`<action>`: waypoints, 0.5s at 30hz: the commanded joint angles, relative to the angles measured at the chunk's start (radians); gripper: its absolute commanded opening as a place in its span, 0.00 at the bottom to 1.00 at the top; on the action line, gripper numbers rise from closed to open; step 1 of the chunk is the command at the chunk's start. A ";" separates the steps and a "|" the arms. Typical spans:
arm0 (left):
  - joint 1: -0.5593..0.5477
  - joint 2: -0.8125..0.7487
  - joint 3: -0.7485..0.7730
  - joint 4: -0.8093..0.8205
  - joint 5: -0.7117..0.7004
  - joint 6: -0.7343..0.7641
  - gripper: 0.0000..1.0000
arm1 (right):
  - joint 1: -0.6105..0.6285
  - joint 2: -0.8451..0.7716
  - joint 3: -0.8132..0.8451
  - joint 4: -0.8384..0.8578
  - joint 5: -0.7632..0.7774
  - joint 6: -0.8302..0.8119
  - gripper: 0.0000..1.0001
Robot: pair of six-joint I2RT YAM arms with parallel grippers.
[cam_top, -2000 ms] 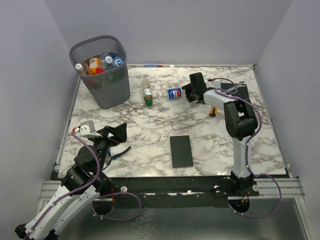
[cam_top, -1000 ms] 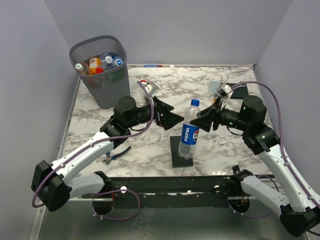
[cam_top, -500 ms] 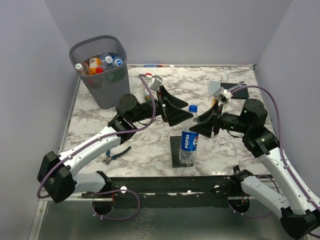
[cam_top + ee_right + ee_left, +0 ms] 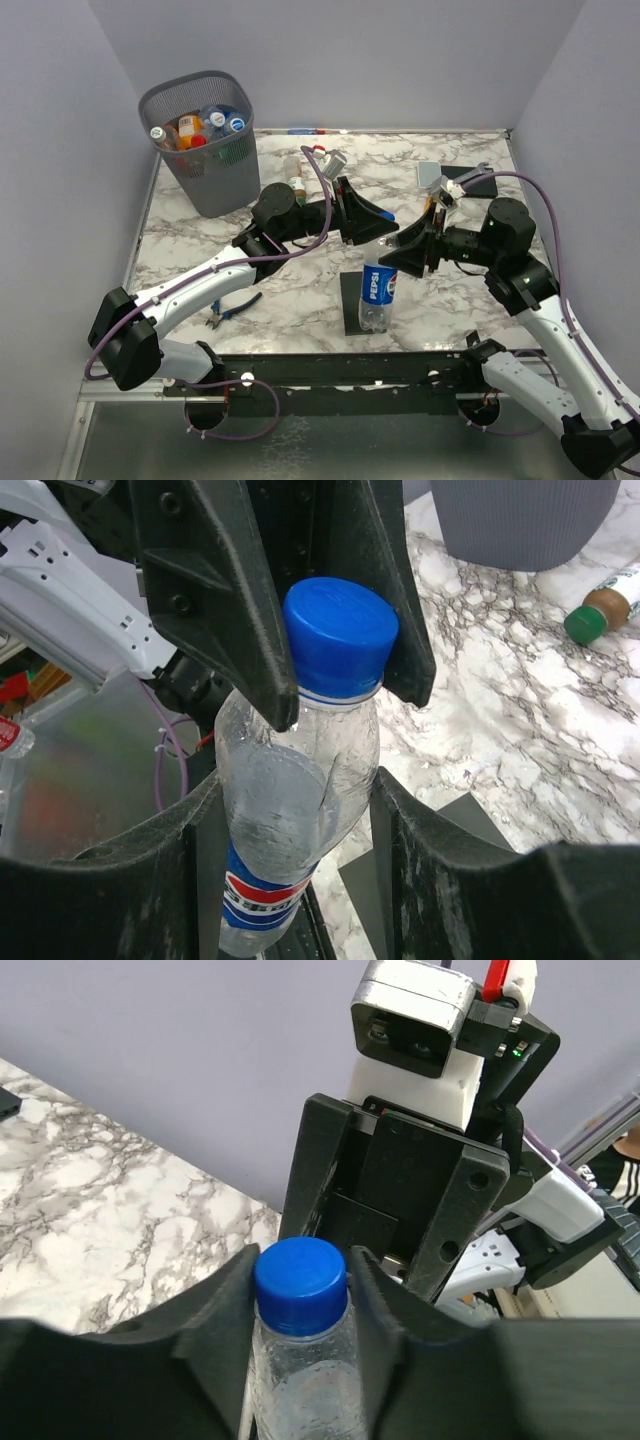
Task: Put the plastic bottles in the bin
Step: Pick up the plastic bottle at the center of the board.
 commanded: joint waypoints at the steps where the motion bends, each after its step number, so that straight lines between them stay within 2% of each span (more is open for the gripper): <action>1: -0.018 -0.007 0.022 0.000 0.010 0.029 0.34 | 0.004 0.004 0.027 -0.012 -0.021 -0.009 0.36; 4: -0.028 -0.017 0.019 0.000 0.019 0.047 0.19 | 0.004 0.008 0.038 -0.019 -0.022 -0.007 0.39; 5: -0.031 -0.019 0.019 0.000 0.023 0.053 0.10 | 0.004 0.011 0.041 -0.024 -0.023 -0.006 0.43; 6: -0.034 -0.021 0.019 0.000 0.027 0.058 0.01 | 0.005 0.012 0.046 -0.029 -0.024 -0.004 0.52; 8: -0.035 -0.028 0.016 0.000 0.024 0.066 0.00 | 0.004 0.016 0.058 -0.041 -0.021 0.011 0.77; 10: -0.035 -0.042 0.007 -0.002 -0.004 0.077 0.00 | 0.004 0.016 0.071 -0.050 -0.012 0.034 0.93; 11: -0.034 -0.053 0.002 -0.004 -0.038 0.086 0.00 | 0.004 0.013 0.078 -0.056 -0.007 0.046 0.99; 15: -0.028 -0.117 -0.005 -0.048 -0.225 0.171 0.00 | 0.004 -0.033 0.109 -0.073 0.041 0.090 1.00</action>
